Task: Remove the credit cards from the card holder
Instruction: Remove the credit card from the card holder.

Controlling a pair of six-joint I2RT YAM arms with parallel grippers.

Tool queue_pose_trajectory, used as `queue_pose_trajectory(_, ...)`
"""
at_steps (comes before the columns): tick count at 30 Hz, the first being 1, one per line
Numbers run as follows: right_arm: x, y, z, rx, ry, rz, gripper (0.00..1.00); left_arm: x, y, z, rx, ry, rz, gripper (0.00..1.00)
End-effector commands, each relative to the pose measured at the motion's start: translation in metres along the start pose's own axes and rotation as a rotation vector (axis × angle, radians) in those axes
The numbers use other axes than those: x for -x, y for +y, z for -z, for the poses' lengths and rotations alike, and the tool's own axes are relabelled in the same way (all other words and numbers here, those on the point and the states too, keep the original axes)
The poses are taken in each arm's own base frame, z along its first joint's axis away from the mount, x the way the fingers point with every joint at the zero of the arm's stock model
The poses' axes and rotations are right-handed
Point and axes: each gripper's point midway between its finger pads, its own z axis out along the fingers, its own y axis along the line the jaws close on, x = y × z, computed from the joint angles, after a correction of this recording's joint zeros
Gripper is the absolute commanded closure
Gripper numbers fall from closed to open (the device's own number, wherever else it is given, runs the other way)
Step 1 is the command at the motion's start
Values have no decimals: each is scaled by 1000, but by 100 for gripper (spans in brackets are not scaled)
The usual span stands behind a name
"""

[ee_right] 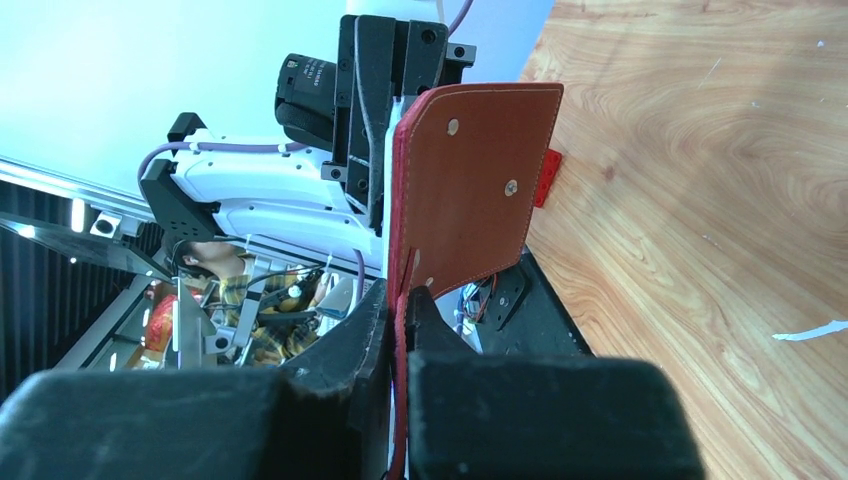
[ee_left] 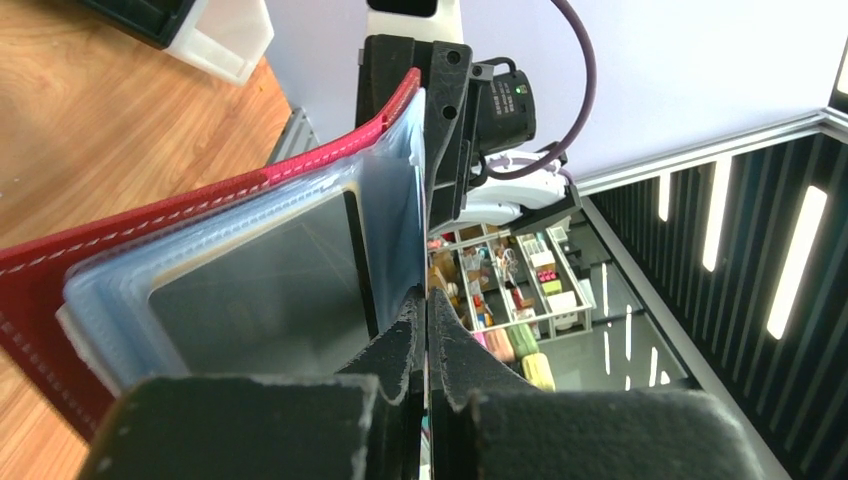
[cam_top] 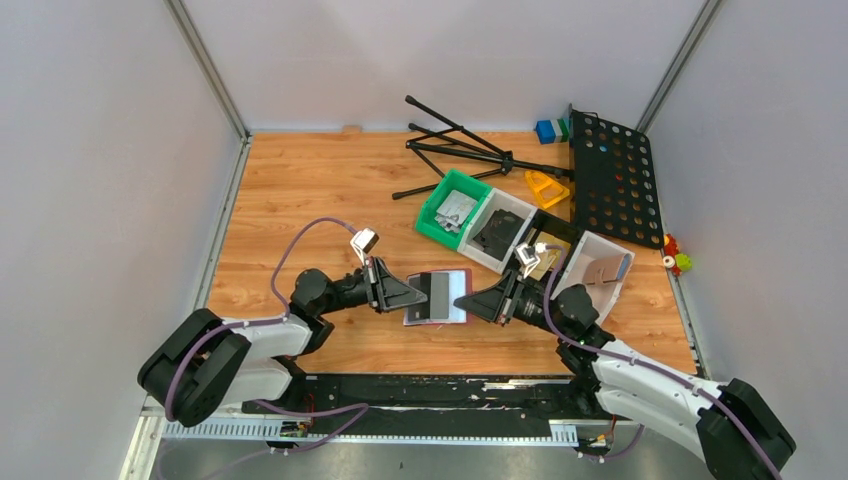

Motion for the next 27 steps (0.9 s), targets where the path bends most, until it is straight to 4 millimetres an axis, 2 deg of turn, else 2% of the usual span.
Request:
queue_pose_trajectory(1, 8, -5, 7, -19, -57, 15, 100, 8, -1, 8, 2, -22, -52, 100)
queue_pose_trajectory(5, 11, -18, 14, -78, -81, 13, 100, 11, 17, 10, 97, -24, -98, 100)
queue_pose_trajectory(7, 10, -34, 19, -156, -84, -6, 100, 16, 31, 12, 185, -29, -140, 100)
queue_pose_trajectory(10, 4, -56, 27, -259, -75, -9, 100, 31, 63, 24, 432, -47, -245, 100)
queue_pose_trajectory(13, -2, -75, 36, -346, -61, 1, 100, 45, 75, 37, 611, -51, -328, 100)
queue_pose_trajectory(16, -5, -92, 46, -434, -62, 17, 100, 52, 66, 22, 625, -33, -402, 100)
queue_pose_trajectory(20, -3, -118, 66, -599, -77, 44, 100, 60, 71, 1, 667, -5, -465, 100)
queue_pose_trajectory(27, 0, -139, 90, -778, -78, 98, 100, 92, 77, -39, 711, 16, -578, 100)
